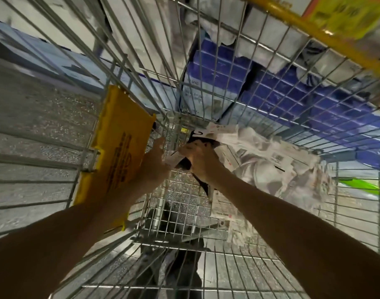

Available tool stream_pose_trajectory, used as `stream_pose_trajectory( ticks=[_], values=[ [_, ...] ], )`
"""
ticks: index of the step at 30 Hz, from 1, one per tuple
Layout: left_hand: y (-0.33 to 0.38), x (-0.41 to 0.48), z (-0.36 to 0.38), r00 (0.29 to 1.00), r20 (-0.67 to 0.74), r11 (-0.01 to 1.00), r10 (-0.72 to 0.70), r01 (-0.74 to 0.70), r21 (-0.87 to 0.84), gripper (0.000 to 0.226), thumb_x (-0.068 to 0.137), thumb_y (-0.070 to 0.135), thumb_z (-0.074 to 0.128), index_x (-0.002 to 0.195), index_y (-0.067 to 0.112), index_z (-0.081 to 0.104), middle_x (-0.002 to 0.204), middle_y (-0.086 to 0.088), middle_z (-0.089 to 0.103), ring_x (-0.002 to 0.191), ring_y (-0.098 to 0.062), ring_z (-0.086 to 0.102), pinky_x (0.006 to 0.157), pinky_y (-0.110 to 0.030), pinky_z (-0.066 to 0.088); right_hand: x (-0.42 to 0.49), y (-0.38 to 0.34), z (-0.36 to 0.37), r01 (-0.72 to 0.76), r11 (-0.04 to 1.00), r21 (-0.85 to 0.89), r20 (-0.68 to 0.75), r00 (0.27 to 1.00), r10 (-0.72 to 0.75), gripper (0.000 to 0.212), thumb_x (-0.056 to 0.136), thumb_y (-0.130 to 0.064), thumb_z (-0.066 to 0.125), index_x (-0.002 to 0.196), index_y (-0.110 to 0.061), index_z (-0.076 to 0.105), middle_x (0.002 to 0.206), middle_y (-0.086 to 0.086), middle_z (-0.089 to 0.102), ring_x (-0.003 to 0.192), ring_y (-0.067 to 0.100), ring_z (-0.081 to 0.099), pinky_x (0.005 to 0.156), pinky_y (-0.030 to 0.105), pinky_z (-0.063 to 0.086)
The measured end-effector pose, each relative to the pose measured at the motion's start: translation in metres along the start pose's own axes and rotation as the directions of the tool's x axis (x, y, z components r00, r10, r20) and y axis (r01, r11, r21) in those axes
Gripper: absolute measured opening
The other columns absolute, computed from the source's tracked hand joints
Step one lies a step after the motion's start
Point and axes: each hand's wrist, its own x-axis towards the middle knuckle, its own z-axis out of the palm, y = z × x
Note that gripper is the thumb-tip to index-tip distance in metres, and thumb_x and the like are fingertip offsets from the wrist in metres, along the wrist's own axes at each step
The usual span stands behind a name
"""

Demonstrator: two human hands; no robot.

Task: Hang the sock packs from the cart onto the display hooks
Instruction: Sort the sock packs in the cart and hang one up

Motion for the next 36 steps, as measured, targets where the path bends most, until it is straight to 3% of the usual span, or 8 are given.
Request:
stream_pose_trajectory(
  ticks=[7, 11, 15, 17, 22, 26, 28, 36],
  values=[
    [0.075, -0.013, -0.031, 0.925, 0.185, 0.743, -0.331, 0.377, -0.553, 0.023, 0.1, 0.032, 0.052, 0.104, 0.01, 0.06, 0.096, -0.006, 0.063, 0.074, -0.018, 0.059, 0.069, -0.033, 0.047, -0.056, -0.006, -0.053, -0.2, 0.761, 0.617, 0.057, 0.976, 0.21, 0.037, 0.085, -0.043, 0.069, 0.105, -0.011, 0.068, 0.088, 0.001, 0.069, 0.081, 0.011, 0.066, 0.076, 0.024, 0.048],
    [0.101, -0.028, -0.036, 0.887, 0.435, 0.732, -0.158, 0.401, -0.551, 0.05, 0.088, 0.066, 0.05, 0.105, 0.021, 0.066, 0.097, -0.007, 0.073, 0.089, -0.025, 0.068, 0.083, -0.037, 0.052, -0.081, -0.015, -0.069, -0.344, 0.157, 0.926, 0.246, 0.863, 0.441, 0.025, 0.089, -0.027, 0.068, 0.109, -0.013, 0.068, 0.106, 0.005, 0.073, 0.1, 0.02, 0.069, 0.091, 0.033, 0.054],
    [0.101, -0.048, -0.023, 0.816, 0.564, 0.797, -0.128, 0.423, -0.431, 0.049, 0.079, 0.036, 0.075, 0.12, 0.01, 0.064, 0.108, -0.008, 0.07, 0.091, -0.025, 0.066, 0.073, -0.031, 0.05, -0.103, -0.026, -0.081, -0.413, -0.225, 0.882, 0.47, 0.796, 0.381, 0.053, 0.095, -0.047, 0.053, 0.121, -0.002, 0.064, 0.092, 0.003, 0.075, 0.081, 0.014, 0.071, 0.059, 0.022, 0.055],
    [0.093, -0.062, -0.018, 0.749, 0.649, 0.755, -0.134, 0.501, -0.423, 0.034, 0.087, 0.023, 0.071, 0.118, 0.008, 0.065, 0.106, -0.011, 0.073, 0.091, -0.025, 0.072, 0.071, -0.031, 0.057, -0.111, -0.034, -0.079, -0.412, -0.343, 0.844, 0.509, 0.817, 0.271, 0.065, 0.097, -0.059, 0.036, 0.128, -0.007, 0.061, 0.123, 0.016, 0.066, 0.106, 0.027, 0.064, 0.075, 0.031, 0.056],
    [0.054, -0.077, -0.013, 0.815, 0.498, 0.67, -0.297, 0.549, -0.5, 0.024, 0.088, 0.016, 0.069, 0.111, 0.009, 0.067, 0.112, -0.013, 0.073, 0.093, -0.028, 0.072, 0.082, -0.038, 0.057, -0.118, -0.04, -0.049, -0.622, -0.155, 0.767, 0.635, 0.703, 0.321, 0.074, 0.089, -0.075, 0.025, 0.11, -0.015, 0.062, 0.1, 0.014, 0.064, 0.09, 0.028, 0.061, 0.08, 0.036, 0.05],
    [0.03, -0.074, -0.013, 0.904, 0.183, 0.82, -0.386, 0.427, -0.381, 0.033, 0.089, 0.01, 0.069, 0.121, 0.008, 0.064, 0.124, -0.011, 0.066, 0.108, -0.027, 0.064, 0.095, -0.036, 0.048, -0.129, -0.021, -0.011, -0.557, 0.68, 0.476, 0.391, 0.827, 0.404, 0.046, 0.097, -0.036, 0.055, 0.14, -0.02, 0.045, 0.138, 0.011, 0.049, 0.121, 0.028, 0.052, 0.096, 0.037, 0.045],
    [0.026, -0.074, -0.011, 0.928, 0.162, 0.867, -0.336, 0.372, -0.332, 0.038, 0.09, 0.007, 0.068, 0.128, 0.005, 0.06, 0.125, -0.011, 0.064, 0.111, -0.025, 0.061, 0.093, -0.032, 0.045, -0.133, -0.016, 0.005, -0.484, 0.859, 0.169, 0.32, 0.851, 0.417, 0.072, 0.089, -0.024, 0.064, 0.15, -0.024, 0.025, 0.153, 0.016, 0.02, 0.136, 0.035, 0.031, 0.108, 0.042, 0.038],
    [0.006, -0.072, -0.005, 0.936, 0.212, 0.893, -0.282, 0.337, -0.297, 0.037, 0.09, 0.009, 0.068, 0.126, 0.011, 0.059, 0.119, -0.007, 0.067, 0.107, -0.021, 0.062, 0.094, -0.034, 0.047, -0.115, -0.015, 0.021, -0.608, 0.793, 0.025, 0.152, 0.787, 0.598, 0.091, 0.079, -0.003, 0.065, 0.137, -0.039, 0.005, 0.147, 0.029, 0.016, 0.138, 0.055, 0.014, 0.108, 0.068, 0.026]
  ],
)
